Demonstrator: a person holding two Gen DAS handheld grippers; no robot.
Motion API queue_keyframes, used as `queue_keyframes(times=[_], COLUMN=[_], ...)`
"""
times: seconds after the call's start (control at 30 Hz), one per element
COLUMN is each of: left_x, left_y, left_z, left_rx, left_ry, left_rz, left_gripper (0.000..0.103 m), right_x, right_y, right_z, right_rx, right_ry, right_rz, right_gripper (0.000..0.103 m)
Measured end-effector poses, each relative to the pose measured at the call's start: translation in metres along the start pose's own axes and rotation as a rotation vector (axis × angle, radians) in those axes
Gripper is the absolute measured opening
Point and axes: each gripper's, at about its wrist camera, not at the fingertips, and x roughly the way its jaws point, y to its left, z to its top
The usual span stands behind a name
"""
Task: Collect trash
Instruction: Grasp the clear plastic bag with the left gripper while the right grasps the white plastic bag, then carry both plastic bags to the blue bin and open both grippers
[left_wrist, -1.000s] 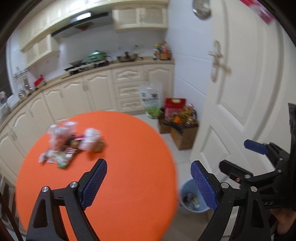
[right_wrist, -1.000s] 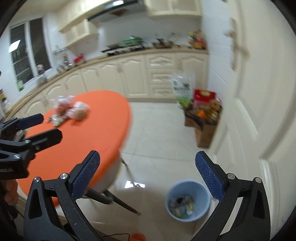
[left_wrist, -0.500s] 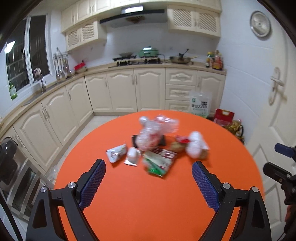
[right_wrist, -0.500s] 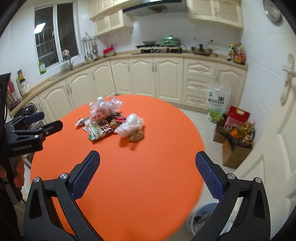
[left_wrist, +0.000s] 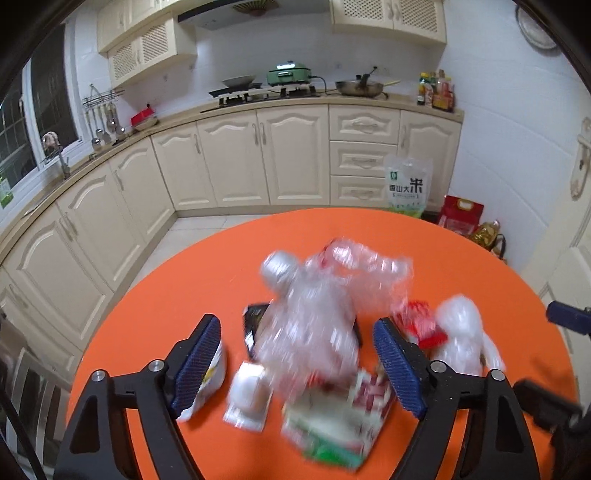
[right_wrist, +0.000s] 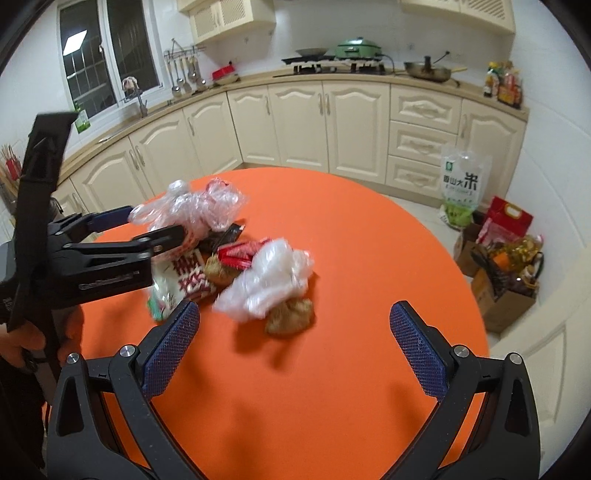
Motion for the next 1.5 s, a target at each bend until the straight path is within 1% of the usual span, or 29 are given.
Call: queue_keyframes(times=[0.03, 0.07, 0.1, 0.13, 0.2, 0.3, 0.37, 0.4, 0.43, 0.47, 0.5, 0.53, 0.57, 0.6, 0.73, 0.83, 0.93, 1.0, 1.1, 1.23, 1.33, 1.37, 1.43, 1.5], left_x=[0.007, 0.016, 0.026, 0.035, 0.034, 0.019, 0.008, 0.001, -0.005, -0.012, -0.021, -0.027, -0.033, -0.043, -0.072, -0.096, -0.126, -0.144, -0.159, -0.181, -0.191, -0.196, -0.198, -0.200], left_y=[-0.001, -0.002, -0.002, 0.000, 0.009, 0.026, 0.038, 0.042, 0.048, 0.052, 0.052, 0.054, 0.058, 0.055, 0.051, 0.040, 0.025, 0.008, -0.017, -0.058, -0.094, -0.112, -0.134, -0.164], left_z=[0.006, 0.012, 0.018, 0.024, 0.031, 0.032, 0.031, 0.025, 0.026, 0.023, 0.015, 0.013, 0.013, 0.006, -0.014, -0.029, -0.051, -0.067, -0.081, -0.094, -0.097, -0.098, -0.099, -0.099], left_rx=[0.007, 0.016, 0.019, 0.014, 0.005, 0.003, -0.020, -0.028, -0.030, -0.035, -0.036, -0.034, -0.037, -0.040, -0.037, -0.026, -0.017, 0.009, 0.039, 0.091, 0.128, 0.148, 0.179, 0.209], left_ry=[0.007, 0.024, 0.036, 0.058, 0.045, -0.001, -0.006, -0.009, -0.015, -0.025, -0.031, -0.034, -0.039, -0.044, -0.052, -0.057, -0.062, -0.059, -0.049, -0.048, -0.049, -0.050, -0.052, -0.047], left_rz=[0.000, -0.002, -0.012, -0.023, -0.043, -0.028, -0.039, -0.038, -0.036, -0.031, -0.027, -0.025, -0.025, -0.025, -0.017, -0.017, -0.031, -0.029, -0.048, -0.085, -0.139, -0.156, -0.182, -0.222], left_gripper=[0.072, 0.055, 0.032, 0.032, 0.028, 0.027, 0.027, 0.027, 0.027, 0.027, 0.027, 0.027, 0.027, 0.027, 0.027, 0.027, 0.027, 0.027, 0.027, 0.027, 0.027, 0.027, 0.027, 0.027], right_x=[0.006, 0.010, 0.014, 0.020, 0.027, 0.040, 0.050, 0.054, 0.057, 0.057, 0.054, 0.049, 0.045, 0.040, 0.011, -0.015, -0.049, -0.065, -0.096, -0.145, -0.181, -0.189, -0.210, -0.225], right_y=[0.000, 0.000, 0.000, 0.001, 0.003, 0.012, 0.018, 0.021, 0.023, 0.025, 0.026, 0.029, 0.030, 0.032, 0.040, 0.043, 0.040, 0.037, 0.026, -0.008, -0.039, -0.048, -0.071, -0.090], right_z=[0.003, 0.005, 0.006, 0.008, 0.010, 0.014, 0.015, 0.014, 0.013, 0.012, 0.011, 0.009, 0.008, 0.008, -0.001, -0.010, -0.026, -0.032, -0.047, -0.074, -0.092, -0.096, -0.111, -0.121], right_rx=[0.000, 0.001, 0.001, -0.003, -0.013, -0.049, -0.076, -0.087, -0.098, -0.104, -0.109, -0.122, -0.126, -0.126, -0.143, -0.140, -0.117, -0.110, -0.094, -0.041, -0.003, 0.007, 0.036, 0.058], right_ry=[0.006, 0.010, 0.013, 0.022, 0.030, 0.051, 0.072, 0.083, 0.095, 0.091, 0.083, 0.079, 0.073, 0.069, 0.060, 0.034, 0.004, -0.012, -0.038, -0.083, -0.110, -0.117, -0.132, -0.141], right_rz=[0.015, 0.023, 0.027, 0.035, 0.045, 0.062, 0.055, 0.054, 0.043, 0.038, 0.027, 0.016, 0.023, 0.035, 0.077, 0.110, 0.152, 0.160, 0.153, 0.124, 0.089, 0.077, 0.046, 0.020], right_gripper=[0.103, 0.103, 0.103, 0.103, 0.103, 0.101, 0.092, 0.077, 0.058, 0.057, 0.048, 0.044, 0.042, 0.040, 0.035, 0.035, 0.035, 0.035, 0.035, 0.035, 0.035, 0.035, 0.035, 0.035])
